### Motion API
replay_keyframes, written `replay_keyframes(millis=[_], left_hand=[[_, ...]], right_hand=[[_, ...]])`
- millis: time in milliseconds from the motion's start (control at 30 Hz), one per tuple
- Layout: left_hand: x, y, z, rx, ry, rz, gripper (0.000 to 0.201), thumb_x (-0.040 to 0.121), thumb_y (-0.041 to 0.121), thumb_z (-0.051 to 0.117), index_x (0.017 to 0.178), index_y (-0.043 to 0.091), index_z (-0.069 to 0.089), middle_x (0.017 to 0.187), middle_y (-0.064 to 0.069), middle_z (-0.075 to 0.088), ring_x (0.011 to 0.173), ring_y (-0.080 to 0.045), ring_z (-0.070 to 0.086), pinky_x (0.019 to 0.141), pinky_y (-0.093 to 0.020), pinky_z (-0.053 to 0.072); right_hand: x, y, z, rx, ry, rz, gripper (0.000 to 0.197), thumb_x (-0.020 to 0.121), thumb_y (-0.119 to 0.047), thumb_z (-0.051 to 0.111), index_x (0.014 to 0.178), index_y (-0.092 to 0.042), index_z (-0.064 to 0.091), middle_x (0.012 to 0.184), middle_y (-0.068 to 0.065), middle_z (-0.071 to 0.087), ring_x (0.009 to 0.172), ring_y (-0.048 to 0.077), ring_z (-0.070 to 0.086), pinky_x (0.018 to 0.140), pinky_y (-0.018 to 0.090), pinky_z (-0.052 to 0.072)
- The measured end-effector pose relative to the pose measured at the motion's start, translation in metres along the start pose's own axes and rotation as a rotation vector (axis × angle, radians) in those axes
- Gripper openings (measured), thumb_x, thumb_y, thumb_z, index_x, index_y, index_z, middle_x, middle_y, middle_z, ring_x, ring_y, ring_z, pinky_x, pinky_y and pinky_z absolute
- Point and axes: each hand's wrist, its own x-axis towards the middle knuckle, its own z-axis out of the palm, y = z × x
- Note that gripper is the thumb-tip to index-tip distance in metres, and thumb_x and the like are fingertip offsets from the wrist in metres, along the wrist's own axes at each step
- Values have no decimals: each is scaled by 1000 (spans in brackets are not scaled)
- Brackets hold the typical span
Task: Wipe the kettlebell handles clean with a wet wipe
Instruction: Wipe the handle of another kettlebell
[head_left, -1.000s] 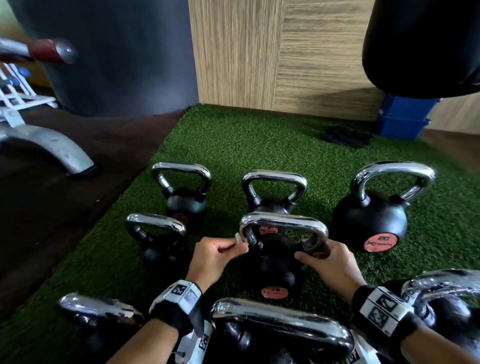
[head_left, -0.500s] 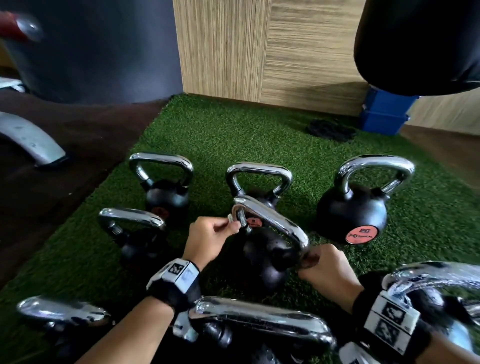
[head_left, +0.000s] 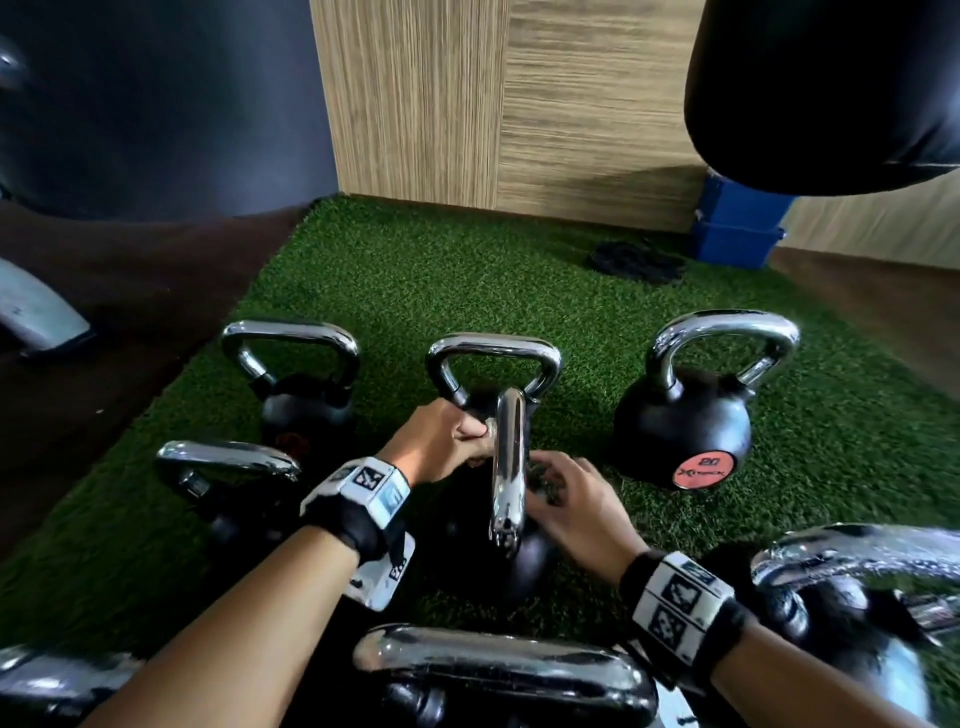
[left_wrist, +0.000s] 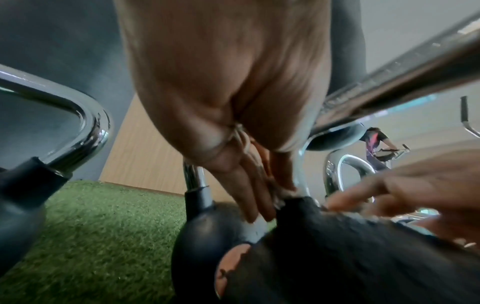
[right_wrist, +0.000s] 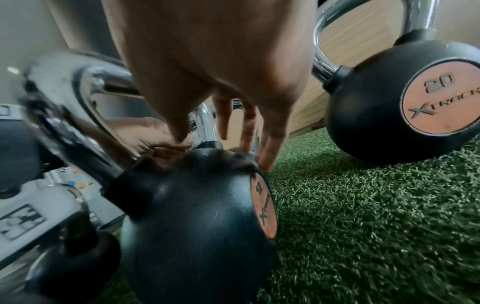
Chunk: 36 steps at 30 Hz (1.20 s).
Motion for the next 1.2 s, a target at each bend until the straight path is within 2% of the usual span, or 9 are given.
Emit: replay_keyframes(millis=[67,200,400,500,567,767,867,1033,1200], left_hand=[[-3,0,6,-11,74,-6,30,92,36,75,87,6,78,84,-8,78,71,-2,61,72,-34,50],[6,6,2,-78,260,-70,22,88,36,78,74,20,78,58,13,66,51,14,56,51,-6,38],[7,13,-1,-99,304,-17,14,90,34,77,97,23,83,67,20,72,58,26,55,52,-1,40],[4,12,-11,-155,321,84,24,90,48,73,112,41,75,98,20,77,82,16,66,66,-9,51],[0,10,-17,-193,282,114,24,91,42,74,113,51,69,107,28,71,96,12,67,75,-7,52],[-7,7,-26,-549,94,96,23,88,22,80,106,37,79,108,11,78,106,-6,73,96,-21,55],[-12,15,-27,-722,32,1,17,83,17,83,100,21,84,103,-6,80,99,-19,75,86,-26,61],[-34,14,-39,-696,-234,10,29,74,19,90,102,13,83,98,-12,80,90,-14,77,79,-21,61],[-46,21,-35,-659,-168,-2,23,77,3,86,99,9,81,95,-12,80,85,-15,75,82,-25,62]], right_hand=[[8,-1,9,21,-133,57,71,91,-47,65,152,-22,40,144,7,52,134,21,49,111,30,38],[13,3,22,80,-220,88,74,97,-46,58,159,-23,24,156,8,39,143,21,39,114,25,31],[12,8,28,69,-196,84,73,99,-44,54,160,-20,21,161,8,30,147,24,34,117,28,27],[9,10,32,51,-164,40,66,102,-33,51,158,-19,21,162,9,30,147,25,32,116,29,27],[9,12,32,8,-192,22,67,103,-35,50,159,-19,18,163,9,25,149,24,28,115,25,25],[9,15,33,-4,-202,13,69,104,-39,49,160,-19,15,163,7,22,148,21,29,111,21,25],[8,12,32,22,-172,24,67,103,-35,50,159,-17,18,163,8,25,148,23,30,113,25,26],[7,11,34,75,-140,25,62,103,-25,50,158,-18,22,160,9,32,146,27,33,116,32,29],[9,13,32,51,-169,33,68,102,-36,52,159,-16,19,162,6,26,147,22,32,117,28,26]])
